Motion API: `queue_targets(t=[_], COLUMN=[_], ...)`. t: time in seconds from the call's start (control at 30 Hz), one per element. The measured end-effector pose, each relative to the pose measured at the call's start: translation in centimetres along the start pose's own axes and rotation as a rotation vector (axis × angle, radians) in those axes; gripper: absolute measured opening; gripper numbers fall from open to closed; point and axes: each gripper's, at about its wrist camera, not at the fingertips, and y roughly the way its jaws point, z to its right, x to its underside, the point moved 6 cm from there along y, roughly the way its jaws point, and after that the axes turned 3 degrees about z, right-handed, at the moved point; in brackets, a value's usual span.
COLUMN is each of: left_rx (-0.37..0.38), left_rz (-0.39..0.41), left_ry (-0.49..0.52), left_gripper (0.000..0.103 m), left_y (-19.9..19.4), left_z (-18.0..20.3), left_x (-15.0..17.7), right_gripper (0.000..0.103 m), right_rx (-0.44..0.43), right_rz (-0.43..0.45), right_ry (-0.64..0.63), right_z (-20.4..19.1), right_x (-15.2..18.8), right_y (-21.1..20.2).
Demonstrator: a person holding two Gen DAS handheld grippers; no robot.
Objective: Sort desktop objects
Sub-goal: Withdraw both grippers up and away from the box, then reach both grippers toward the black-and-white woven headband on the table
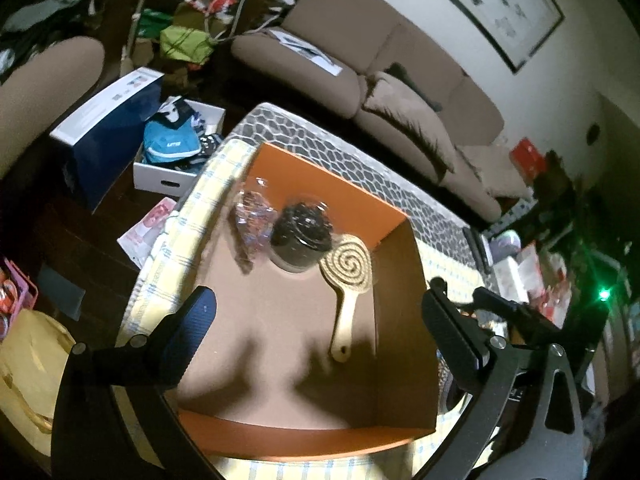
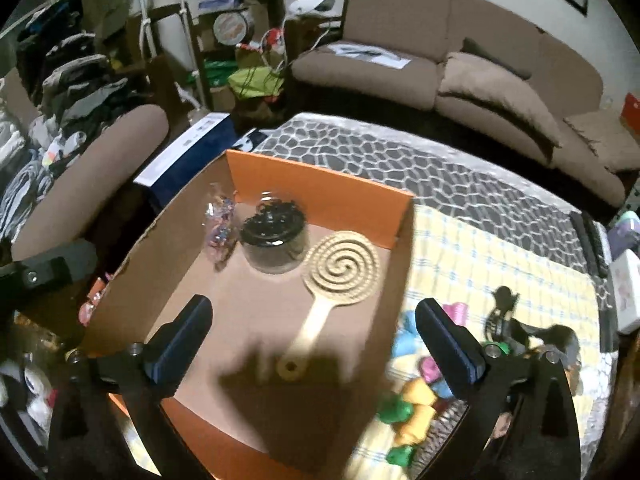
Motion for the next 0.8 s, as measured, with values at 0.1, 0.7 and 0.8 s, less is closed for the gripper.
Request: queue_targets(t=[0.1,0.7,0.8], left_rx=[-0.008,-0.051,-0.049], left_rz=[-0.015,-0.113,-0.125], left_ry=[0.038,0.294,0.32], left_gripper=[0.103,0.103,0.103], left_y=[0.4,4.3,4.8], left_z=[1.3,11.2,12.4], left_x=[0.6,6.6,7.4], right_gripper=[0.102,0.102,0.102], right_rx=[0.009,0.104,0.118], right_rz=[0.012,0.077,0.07], right_ry=[0.022,0.148,0.187], right_z=[1.1,9.1,11.4], right_x=[0.9,7.1,8.3], right_y=[-1.2,-7.5,-8.0])
